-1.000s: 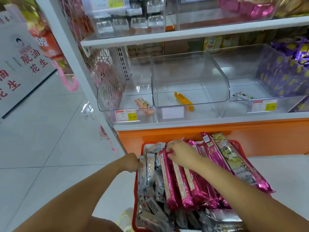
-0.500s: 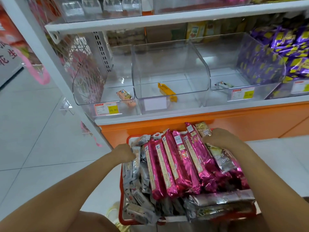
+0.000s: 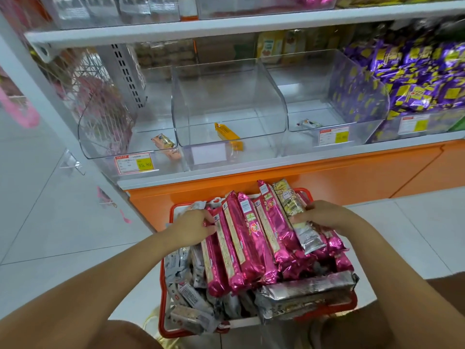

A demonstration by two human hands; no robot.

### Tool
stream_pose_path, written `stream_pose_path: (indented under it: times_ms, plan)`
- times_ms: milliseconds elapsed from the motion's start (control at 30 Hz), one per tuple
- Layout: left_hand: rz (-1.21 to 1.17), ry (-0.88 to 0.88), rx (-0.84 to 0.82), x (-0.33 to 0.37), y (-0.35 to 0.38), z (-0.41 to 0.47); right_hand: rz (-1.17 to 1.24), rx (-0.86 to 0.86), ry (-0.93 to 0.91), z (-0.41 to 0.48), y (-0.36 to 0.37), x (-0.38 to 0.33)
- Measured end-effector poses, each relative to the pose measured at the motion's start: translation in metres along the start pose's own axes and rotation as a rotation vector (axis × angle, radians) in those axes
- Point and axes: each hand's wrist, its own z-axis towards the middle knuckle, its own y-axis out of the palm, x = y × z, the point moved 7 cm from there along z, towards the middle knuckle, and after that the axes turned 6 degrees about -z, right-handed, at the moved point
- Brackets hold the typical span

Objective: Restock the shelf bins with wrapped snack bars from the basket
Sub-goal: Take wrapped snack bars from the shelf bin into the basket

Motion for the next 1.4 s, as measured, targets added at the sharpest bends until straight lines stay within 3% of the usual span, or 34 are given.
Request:
stream_pose_path:
  times_ms: [167, 233, 367, 500, 567, 633, 767, 867, 967, 1033, 1100, 1167, 1267, 1400]
  plan:
    - [-0.075, 0.031, -0.032, 0.014, 0.010, -0.003, -0.202, 0.262, -0.065, -0.016, -0.002, -0.015]
    - [-0.072, 0.049, -0.055, 0.024, 0.016, -0.008, -0.197, 0.262, -0.079, -0.023, 0.004, -0.019]
    - [0.025, 0.087, -0.018, 0.046, 0.020, -0.013, -0.059, 0.216, -0.060, -0.037, 0.007, -0.018]
    - [-0.088, 0.115, 0.129, 0.067, 0.009, -0.021, 0.253, 0.223, -0.083, -0.048, -0.007, -0.012]
    - [-0.237, 0.139, 0.128, 0.083, 0.008, -0.026, 0.450, 0.157, -0.091, -0.054, -0.011, -0.007]
    - [-0.544, 0.104, 0.012, 0.097, 0.018, -0.030, 0.591, 0.088, -0.165, -0.059, -0.015, -0.004]
    - [-1.129, 0.023, -0.259, 0.127, 0.045, -0.044, 0.552, -0.045, -0.417, -0.082, -0.012, -0.006]
    - [-1.307, -0.017, -0.226, 0.126, 0.053, -0.051, 0.442, -0.088, -0.509, -0.096, 0.005, -0.003]
    - [-1.237, -0.047, -0.158, 0.112, 0.049, -0.055, 0.386, 0.033, -0.495, -0.095, 0.010, 0.016]
    - [-1.209, -0.067, -0.127, 0.101, 0.041, -0.058, 0.024, 0.147, -0.477, -0.089, 0.016, 0.033]
    - [-1.200, -0.111, -0.122, 0.090, 0.037, -0.061, -0.506, 0.149, -0.477, -0.081, 0.043, 0.048]
    - [-1.172, -0.133, -0.129, 0.082, 0.037, -0.065, -0.817, 0.148, -0.507, -0.073, 0.070, 0.060]
    - [-1.164, -0.127, -0.133, 0.076, 0.036, -0.073, -1.006, 0.225, -0.555, -0.073, 0.087, 0.059]
    - [-1.144, -0.099, -0.127, 0.068, 0.021, -0.077, -1.050, 0.231, -0.570, -0.094, 0.073, 0.036]
